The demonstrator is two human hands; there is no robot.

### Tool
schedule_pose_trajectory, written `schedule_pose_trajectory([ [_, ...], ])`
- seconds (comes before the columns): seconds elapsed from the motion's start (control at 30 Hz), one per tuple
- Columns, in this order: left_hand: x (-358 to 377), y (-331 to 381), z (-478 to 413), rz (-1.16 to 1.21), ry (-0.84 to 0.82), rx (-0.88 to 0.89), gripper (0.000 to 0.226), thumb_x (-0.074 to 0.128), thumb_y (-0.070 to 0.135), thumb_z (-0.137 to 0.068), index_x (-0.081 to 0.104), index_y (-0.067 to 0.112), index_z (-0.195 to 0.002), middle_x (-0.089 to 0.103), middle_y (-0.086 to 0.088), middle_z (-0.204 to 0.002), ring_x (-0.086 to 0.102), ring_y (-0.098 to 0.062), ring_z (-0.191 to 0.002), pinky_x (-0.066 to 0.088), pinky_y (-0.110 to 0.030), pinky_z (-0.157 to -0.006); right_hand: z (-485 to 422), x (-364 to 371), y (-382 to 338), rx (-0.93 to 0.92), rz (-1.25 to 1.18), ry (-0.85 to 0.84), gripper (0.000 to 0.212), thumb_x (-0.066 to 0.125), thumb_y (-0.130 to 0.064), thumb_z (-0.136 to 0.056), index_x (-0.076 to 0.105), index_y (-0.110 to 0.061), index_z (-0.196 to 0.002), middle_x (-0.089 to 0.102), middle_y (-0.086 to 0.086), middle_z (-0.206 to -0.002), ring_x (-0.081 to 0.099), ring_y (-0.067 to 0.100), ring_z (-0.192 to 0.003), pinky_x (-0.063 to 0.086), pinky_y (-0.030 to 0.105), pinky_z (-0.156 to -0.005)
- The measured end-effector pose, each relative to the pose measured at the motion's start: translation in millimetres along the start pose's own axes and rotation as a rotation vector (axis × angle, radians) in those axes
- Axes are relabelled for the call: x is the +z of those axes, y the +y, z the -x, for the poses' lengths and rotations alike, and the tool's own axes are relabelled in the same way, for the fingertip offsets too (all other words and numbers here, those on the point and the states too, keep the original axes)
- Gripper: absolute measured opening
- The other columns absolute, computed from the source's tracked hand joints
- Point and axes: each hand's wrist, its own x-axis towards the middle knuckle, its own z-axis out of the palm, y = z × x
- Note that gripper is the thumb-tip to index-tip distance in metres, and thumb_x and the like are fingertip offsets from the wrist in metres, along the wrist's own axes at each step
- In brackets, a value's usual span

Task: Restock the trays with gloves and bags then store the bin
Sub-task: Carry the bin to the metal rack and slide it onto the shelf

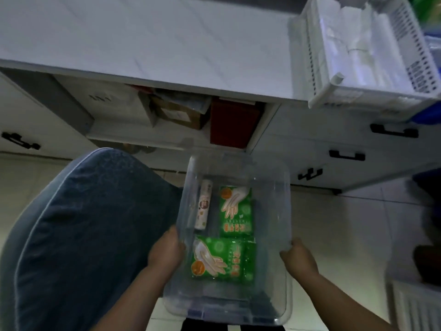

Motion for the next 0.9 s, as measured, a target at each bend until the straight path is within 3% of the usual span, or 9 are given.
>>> schedule_pose_trajectory([
  [0.23, -7, 24, 2, 0.010, -0.009, 0.005, 0.022, 0.055, 0.034, -0.089, 0.050, 0.013, -0.091, 0.060, -0.003, -0.083, 0.059, -0.019, -0.071, 0.043, -0.027, -0.053, 5, -8, 22, 0.066, -0.143, 0.038, 0.028, 0.059, -0.016, -0.085, 0.053, -0.001, -0.108, 0.060, 0.015, -0.106, 0.049, 0.022, -0.080, 0.035, 0.025, -0.065],
  [0.43, 3, 74, 21, -0.058, 0.075, 0.101, 0.018, 0.054, 0.031, -0.088, 0.052, 0.014, -0.086, 0.059, -0.004, -0.077, 0.058, -0.020, -0.067, 0.042, -0.027, -0.053, 31, -30, 72, 0.136, -0.271, 0.176, 0.015, 0.057, -0.022, -0.088, 0.050, -0.009, -0.086, 0.053, 0.005, -0.080, 0.049, 0.022, -0.071, 0.029, 0.025, -0.051],
  [0.67, 57, 173, 71, -0.218, 0.036, 0.261, 0.025, 0.052, 0.037, -0.088, 0.057, 0.012, -0.086, 0.061, -0.005, -0.081, 0.058, -0.025, -0.074, 0.044, -0.029, -0.062, 67, -60, 193, 0.323, -0.540, 0.330, 0.021, 0.062, -0.025, -0.084, 0.052, -0.009, -0.075, 0.056, 0.006, -0.074, 0.051, 0.024, -0.068, 0.029, 0.023, -0.050],
  [0.9, 125, 269, 143, -0.213, 0.057, 0.385, 0.024, 0.054, 0.035, -0.087, 0.044, 0.019, -0.072, 0.054, -0.002, -0.077, 0.052, -0.025, -0.072, 0.035, -0.028, -0.060, 81, -112, 316, 0.329, -0.734, 0.439, 0.028, 0.064, -0.021, -0.081, 0.043, -0.013, -0.065, 0.049, 0.003, -0.063, 0.044, 0.019, -0.057, 0.030, 0.025, -0.051],
])
